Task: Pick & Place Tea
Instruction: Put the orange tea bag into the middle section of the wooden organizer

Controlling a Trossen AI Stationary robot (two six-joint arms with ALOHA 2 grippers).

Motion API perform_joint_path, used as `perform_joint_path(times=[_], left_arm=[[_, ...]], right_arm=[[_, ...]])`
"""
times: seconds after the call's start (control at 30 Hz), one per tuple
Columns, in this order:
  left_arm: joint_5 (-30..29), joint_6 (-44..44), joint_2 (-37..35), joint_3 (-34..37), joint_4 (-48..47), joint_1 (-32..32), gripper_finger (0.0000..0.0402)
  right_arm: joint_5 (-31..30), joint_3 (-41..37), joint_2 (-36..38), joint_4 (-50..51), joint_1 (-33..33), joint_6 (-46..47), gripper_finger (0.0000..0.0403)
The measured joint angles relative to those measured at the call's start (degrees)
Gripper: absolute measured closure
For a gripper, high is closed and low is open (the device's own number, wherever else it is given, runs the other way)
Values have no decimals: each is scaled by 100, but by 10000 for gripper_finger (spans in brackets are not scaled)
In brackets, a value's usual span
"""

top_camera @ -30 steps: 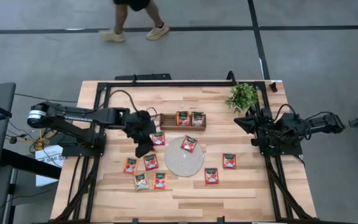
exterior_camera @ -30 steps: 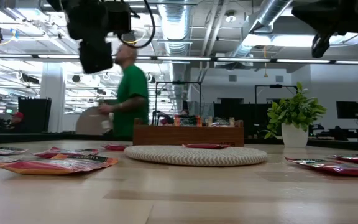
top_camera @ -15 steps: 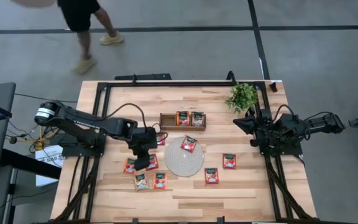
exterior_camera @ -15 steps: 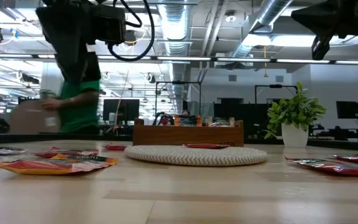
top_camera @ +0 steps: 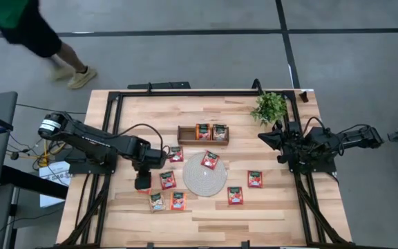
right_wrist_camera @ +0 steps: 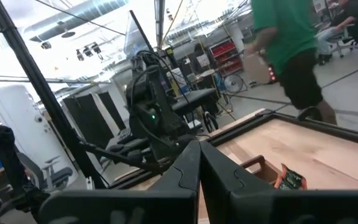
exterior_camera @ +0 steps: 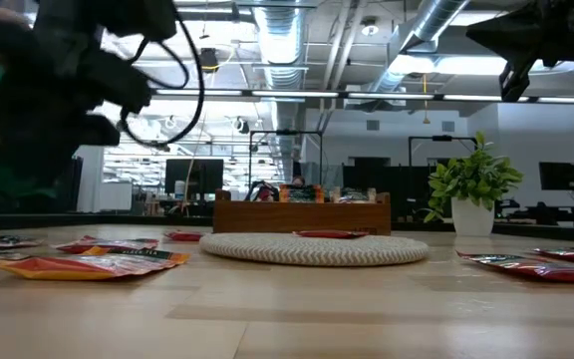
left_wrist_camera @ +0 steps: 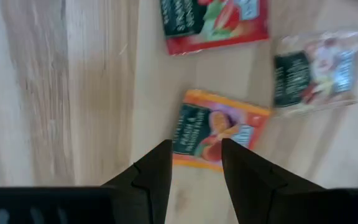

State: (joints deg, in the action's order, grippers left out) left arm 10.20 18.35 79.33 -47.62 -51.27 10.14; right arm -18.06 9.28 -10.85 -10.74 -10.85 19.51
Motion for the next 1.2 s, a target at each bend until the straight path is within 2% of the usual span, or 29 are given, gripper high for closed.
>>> perform_joint_path(times=[0.3, 0.67, 1.2], left_arm=[[-240, -249, -22, 632, 563, 1, 271], [-26, -470, -24, 895, 953, 1, 271], [-152, -503, 107, 1019, 1201, -3, 271]], right_arm=[[-2, 2, 0, 0, 0, 2, 403], [-7, 2, 0, 2, 0, 4, 403], [-121, 4, 0, 29, 0, 2, 403]])
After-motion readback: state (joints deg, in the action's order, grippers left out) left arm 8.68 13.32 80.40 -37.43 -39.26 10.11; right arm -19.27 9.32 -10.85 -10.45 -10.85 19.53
